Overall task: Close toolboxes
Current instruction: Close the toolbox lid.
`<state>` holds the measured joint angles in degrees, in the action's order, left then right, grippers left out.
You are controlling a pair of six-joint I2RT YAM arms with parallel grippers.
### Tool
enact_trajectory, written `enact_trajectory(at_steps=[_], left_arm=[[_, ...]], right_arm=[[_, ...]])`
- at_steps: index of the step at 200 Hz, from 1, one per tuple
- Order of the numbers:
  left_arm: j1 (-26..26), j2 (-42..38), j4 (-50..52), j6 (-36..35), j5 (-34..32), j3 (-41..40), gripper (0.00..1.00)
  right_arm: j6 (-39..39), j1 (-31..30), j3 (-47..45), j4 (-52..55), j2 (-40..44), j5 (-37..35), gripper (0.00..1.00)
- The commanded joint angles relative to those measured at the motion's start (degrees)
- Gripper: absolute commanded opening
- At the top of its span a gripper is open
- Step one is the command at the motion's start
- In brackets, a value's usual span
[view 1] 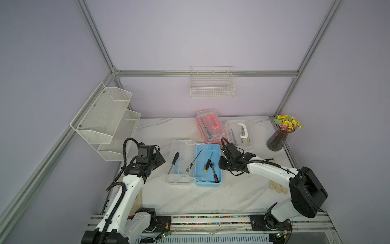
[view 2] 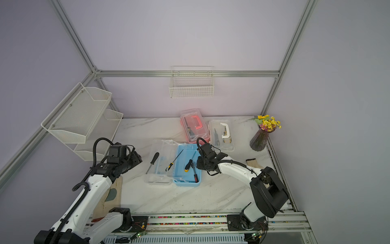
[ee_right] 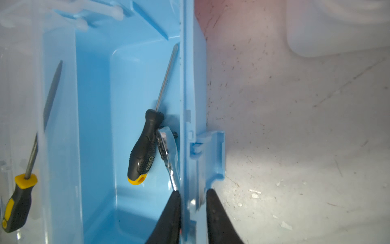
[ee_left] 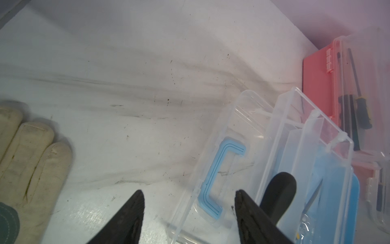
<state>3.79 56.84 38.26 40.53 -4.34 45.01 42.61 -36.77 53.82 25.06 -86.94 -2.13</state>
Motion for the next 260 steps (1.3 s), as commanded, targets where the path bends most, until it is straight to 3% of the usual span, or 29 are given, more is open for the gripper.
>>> enact_trajectory(at_steps=[1,66,150,178,214,260], left_arm=[[-0.4,1.3,-3.6,2.2,1.9,-3.8,0.63],[-0.3,7.8,-13.4,3.5,12.9,-9.6,0.55],[0.5,5.0,-16.1,2.7,16.6,-13.1,0.6],[0.7,8.1,-18.4,2.8,19.7,-13.8,0.58],[1.3,10.9,-20.4,2.3,20.0,-13.9,0.5],[1.7,12.8,-20.5,1.8,19.8,-13.3,0.3]], right_arm=[[0.4,0.5,-0.9,0.9,1.5,-0.7,0.24],[-0.1,0.6,-1.7,-1.3,1.3,0.7,0.24],[-0.3,0.6,-1.9,-1.5,1.5,0.7,0.23],[-0.4,0.6,-1.4,-1.1,0.7,0.0,0.23],[-0.3,0.5,-1.3,-1.1,0.4,0.2,0.23],[-0.6,0.5,-1.0,-1.5,-0.6,0.0,0.23]])
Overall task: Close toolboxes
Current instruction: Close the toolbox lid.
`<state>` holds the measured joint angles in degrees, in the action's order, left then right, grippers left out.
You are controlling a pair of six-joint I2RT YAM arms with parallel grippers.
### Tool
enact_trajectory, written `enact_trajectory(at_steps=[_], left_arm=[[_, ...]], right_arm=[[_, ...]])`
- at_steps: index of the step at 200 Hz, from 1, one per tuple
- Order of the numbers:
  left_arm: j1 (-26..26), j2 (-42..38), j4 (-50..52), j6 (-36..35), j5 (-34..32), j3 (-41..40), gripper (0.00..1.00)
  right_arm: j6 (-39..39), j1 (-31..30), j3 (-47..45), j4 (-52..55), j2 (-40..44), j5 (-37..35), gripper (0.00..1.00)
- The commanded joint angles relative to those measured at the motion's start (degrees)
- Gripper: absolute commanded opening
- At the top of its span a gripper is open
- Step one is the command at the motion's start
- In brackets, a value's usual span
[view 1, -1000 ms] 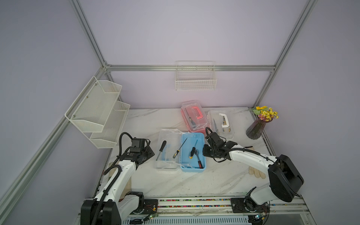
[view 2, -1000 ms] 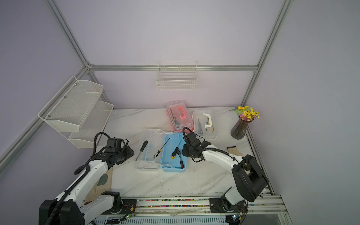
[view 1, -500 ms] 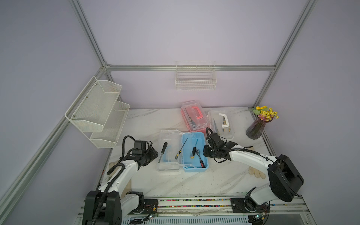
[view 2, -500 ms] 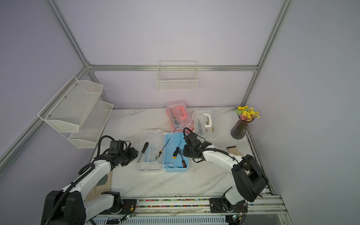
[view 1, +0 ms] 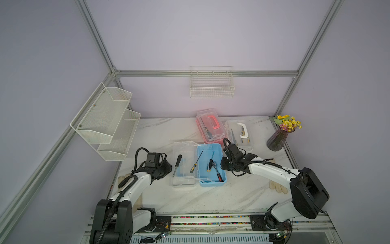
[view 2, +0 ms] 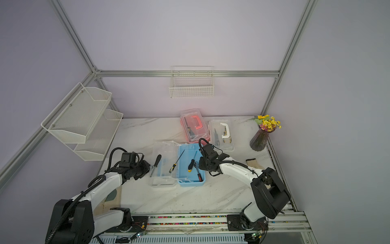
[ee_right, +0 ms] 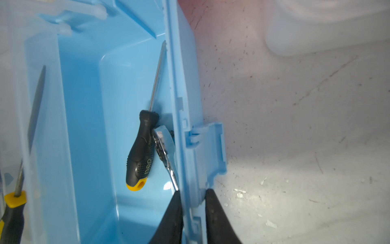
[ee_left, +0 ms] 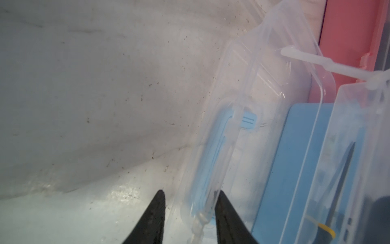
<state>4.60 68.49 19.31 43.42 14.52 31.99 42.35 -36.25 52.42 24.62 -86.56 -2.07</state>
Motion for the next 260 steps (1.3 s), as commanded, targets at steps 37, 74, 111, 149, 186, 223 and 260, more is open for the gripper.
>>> enact_trajectory(at_steps=[37,74,111,149,186,223,260], left_arm=[[1.6,1.7,-1.2,-2.1,0.6,0.8,0.15],[2.7,0.6,3.3,-3.9,-1.1,3.6,0.02],[4.2,-1.7,10.0,-6.2,-4.3,7.8,0.0],[6.1,-2.8,14.8,-7.0,-6.2,11.8,0.0],[8.3,-3.3,17.6,-7.0,-8.3,14.0,0.0],[9.1,-2.4,21.1,-8.7,-10.8,16.3,0.0],[11.1,-2.0,28.9,-10.5,-16.9,22.9,0.0]], right_arm=[[-0.4,-0.4,0.8,-0.5,-0.7,-0.3,0.22],[-0.6,-1.6,1.7,0.4,-1.0,-1.4,0.21],[-0.9,-2.8,2.9,1.6,-1.6,-2.5,0.19],[-1.2,-4.2,2.9,1.6,-0.9,-4.0,0.18],[-1.7,-4.6,3.1,1.6,-2.0,-3.3,0.16],[-1.5,-4.8,3.5,1.7,-1.9,-3.5,0.14],[-2.3,-6.5,5.0,4.4,-2.3,-5.9,0.12]])
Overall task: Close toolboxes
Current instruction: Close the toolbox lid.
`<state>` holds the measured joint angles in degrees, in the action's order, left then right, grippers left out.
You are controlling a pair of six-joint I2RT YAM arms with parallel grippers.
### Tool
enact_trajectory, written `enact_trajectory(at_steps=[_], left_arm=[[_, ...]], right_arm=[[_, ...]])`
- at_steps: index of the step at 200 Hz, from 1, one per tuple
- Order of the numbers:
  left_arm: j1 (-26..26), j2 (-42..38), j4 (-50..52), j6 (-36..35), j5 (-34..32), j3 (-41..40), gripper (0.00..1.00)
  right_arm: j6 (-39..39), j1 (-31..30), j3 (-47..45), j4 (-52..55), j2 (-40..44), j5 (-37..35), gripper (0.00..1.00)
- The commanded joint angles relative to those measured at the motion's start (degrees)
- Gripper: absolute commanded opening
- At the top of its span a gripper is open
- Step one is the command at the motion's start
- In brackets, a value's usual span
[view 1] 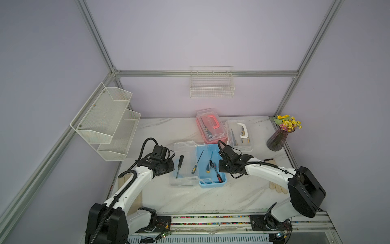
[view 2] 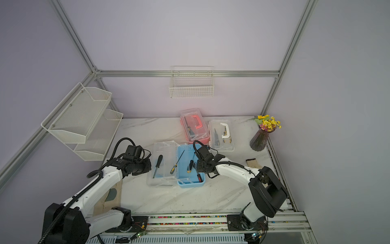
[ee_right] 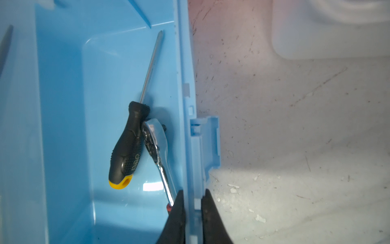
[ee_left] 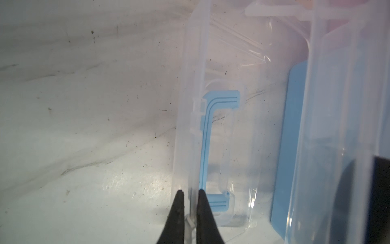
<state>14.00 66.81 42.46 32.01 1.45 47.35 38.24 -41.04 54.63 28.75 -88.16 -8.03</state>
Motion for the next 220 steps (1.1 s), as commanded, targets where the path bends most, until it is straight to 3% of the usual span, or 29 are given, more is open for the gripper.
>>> enact_trajectory(at_steps=[1,74,145,186,192,206,220], left_arm=[[1.9,-0.3,6.0,1.0,-4.0,7.8,0.0],[12.9,2.1,22.2,1.5,-14.6,23.6,0.0],[24.4,9.1,24.6,3.3,-15.8,35.6,0.0],[30.3,16.9,24.4,3.8,-15.2,42.7,0.0],[31.0,18.0,24.4,3.8,-14.9,43.8,0.07],[32.9,20.2,24.1,3.8,-14.3,46.2,0.32],[34.4,22.0,23.9,3.8,-13.7,48.5,0.47]], right_arm=[[1.7,-1.7,2.8,0.3,-0.8,0.1,0.12],[3.5,-7.0,3.5,-5.8,-4.1,5.4,0.11],[5.2,-7.8,1.8,-12.8,-4.0,11.5,0.11],[5.6,-7.8,1.0,-14.4,-4.5,12.5,0.12],[5.7,-7.8,0.9,-14.6,-4.4,12.5,0.12],[6.0,-7.8,0.6,-14.9,-4.1,12.6,0.14],[6.2,-7.8,0.4,-15.0,-3.5,12.7,0.19]])
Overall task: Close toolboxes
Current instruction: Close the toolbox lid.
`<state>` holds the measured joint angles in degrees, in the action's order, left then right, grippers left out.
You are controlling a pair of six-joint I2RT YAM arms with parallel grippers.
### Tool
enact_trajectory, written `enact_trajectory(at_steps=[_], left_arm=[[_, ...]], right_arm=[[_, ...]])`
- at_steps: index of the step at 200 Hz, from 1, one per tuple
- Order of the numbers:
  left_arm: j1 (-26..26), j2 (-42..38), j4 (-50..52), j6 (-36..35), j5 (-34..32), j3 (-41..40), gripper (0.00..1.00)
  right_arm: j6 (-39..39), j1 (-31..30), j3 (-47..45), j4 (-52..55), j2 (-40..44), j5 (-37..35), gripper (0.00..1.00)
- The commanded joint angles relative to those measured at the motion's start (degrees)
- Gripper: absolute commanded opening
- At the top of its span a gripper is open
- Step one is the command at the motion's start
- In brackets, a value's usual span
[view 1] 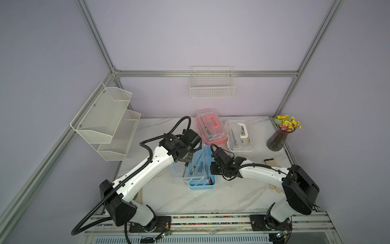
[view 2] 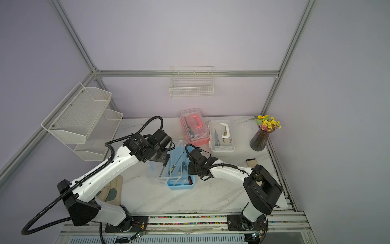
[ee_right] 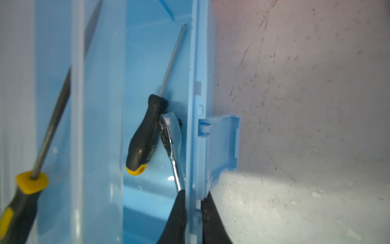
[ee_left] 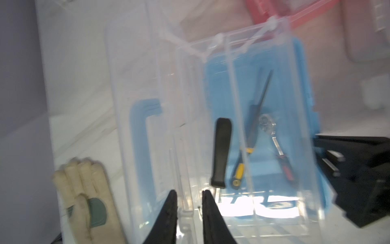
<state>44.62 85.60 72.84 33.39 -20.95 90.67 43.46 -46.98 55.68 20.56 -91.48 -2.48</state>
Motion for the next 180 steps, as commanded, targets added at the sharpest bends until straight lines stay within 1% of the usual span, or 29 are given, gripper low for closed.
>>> enact_trajectory(at_steps=[1,18,31,54,74,84,99,115,132,137,145,152,155,161,180], left_arm=[[3.9,3.4,-6.5,2.3,8.7,5.3,0.48],[5.3,5.4,-6.6,2.3,9.1,7.7,0.61],[6.1,6.5,-6.6,2.3,9.2,9.0,0.67],[6.7,7.5,-6.7,2.3,9.0,10.5,0.71],[6.6,6.7,-7.3,2.2,8.4,10.9,0.74],[6.6,5.9,-7.6,2.1,7.3,10.8,0.75],[6.4,4.2,-7.8,2.2,4.5,10.0,0.79],[4.7,2.0,-8.6,2.7,3.2,7.2,0.82],[1.5,-1.1,-11.3,3.1,5.1,1.9,0.85],[0.5,-2.0,-12.5,3.1,5.9,-0.2,0.86],[-0.9,-3.6,-14.7,3.3,7.0,-3.6,0.9],[-2.2,-4.2,-16.1,3.6,7.9,-6.1,0.94],[-2.7,-6.1,-16.7,3.7,8.2,-7.3,0.95],[-3.8,-7.1,-17.7,3.9,8.8,-9.4,1.0],[-6.5,-8.9,-20.7,3.9,10.5,-15.3,1.0]], right_arm=[[0.9,-1.9,-0.7,-6.8,-0.1,7.2,0.19],[1.3,-1.8,-1.0,-6.7,0.7,7.3,0.25],[1.7,-1.8,-1.1,-6.0,1.5,6.7,0.27],[1.9,-0.8,-1.7,-4.1,3.2,5.8,0.33],[1.5,1.5,-2.4,-1.1,5.5,5.0,0.39],[0.8,2.7,-2.7,0.6,6.8,4.7,0.43],[-0.2,4.9,-3.7,2.1,9.1,4.7,0.44],[-1.1,7.4,-5.0,2.8,11.5,6.2,0.46],[-2.2,10.0,-6.3,2.7,12.7,8.4,0.47],[-2.5,10.6,-6.7,2.7,14.5,9.0,0.48],[-2.9,11.3,-7.0,2.7,15.1,9.7,0.48],[-3.2,11.8,-7.2,2.6,15.4,10.1,0.5],[-3.5,11.9,-7.1,2.6,15.4,10.5,0.5],[-3.9,12.1,-7.2,2.3,15.4,11.2,0.51],[-4.0,12.5,-7.3,0.9,14.7,13.8,0.54]])
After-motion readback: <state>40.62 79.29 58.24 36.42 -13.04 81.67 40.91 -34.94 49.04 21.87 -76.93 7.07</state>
